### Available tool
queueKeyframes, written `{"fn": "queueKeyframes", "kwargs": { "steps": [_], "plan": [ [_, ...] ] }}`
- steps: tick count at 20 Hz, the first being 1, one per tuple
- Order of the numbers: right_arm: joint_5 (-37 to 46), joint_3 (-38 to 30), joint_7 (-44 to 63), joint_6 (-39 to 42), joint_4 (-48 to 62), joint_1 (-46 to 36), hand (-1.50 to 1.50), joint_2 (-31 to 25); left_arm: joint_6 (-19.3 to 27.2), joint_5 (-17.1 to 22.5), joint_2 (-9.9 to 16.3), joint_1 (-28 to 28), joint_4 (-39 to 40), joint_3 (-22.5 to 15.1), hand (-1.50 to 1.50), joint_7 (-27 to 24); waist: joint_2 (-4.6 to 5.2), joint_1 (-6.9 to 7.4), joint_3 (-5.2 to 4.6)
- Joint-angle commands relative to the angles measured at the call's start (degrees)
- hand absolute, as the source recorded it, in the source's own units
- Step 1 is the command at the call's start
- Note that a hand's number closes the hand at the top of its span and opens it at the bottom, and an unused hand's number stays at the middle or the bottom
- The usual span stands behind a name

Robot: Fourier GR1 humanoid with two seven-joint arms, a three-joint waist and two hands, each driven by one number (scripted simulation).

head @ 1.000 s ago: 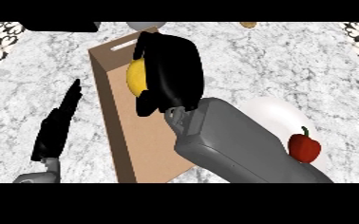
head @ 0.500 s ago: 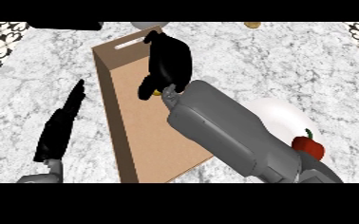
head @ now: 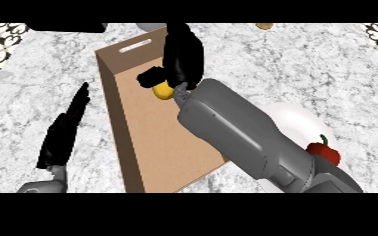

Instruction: Pick the lemon from the plate and place it in the cardboard box

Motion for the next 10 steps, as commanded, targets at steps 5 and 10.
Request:
{"fn": "queueKeyframes", "kwargs": {
  "steps": [5, 10],
  "plan": [
    [-3.36, -9.88, -8.99, -14.9, -6.97, 5.83, -1.5, -0.3, -0.8, 1.56, 1.6, 0.66, 0.47, 2.66, 0.0, -0.44, -0.4, -2.43, 0.09],
    [-1.07, -13.83, -7.17, -16.34, -14.22, 10.73, -1.5, -3.34, 0.4, 0.53, 0.47, -0.27, -0.9, 1.91, 0.0, 3.41, -0.8, -3.5, 0.05]
  ]
}}
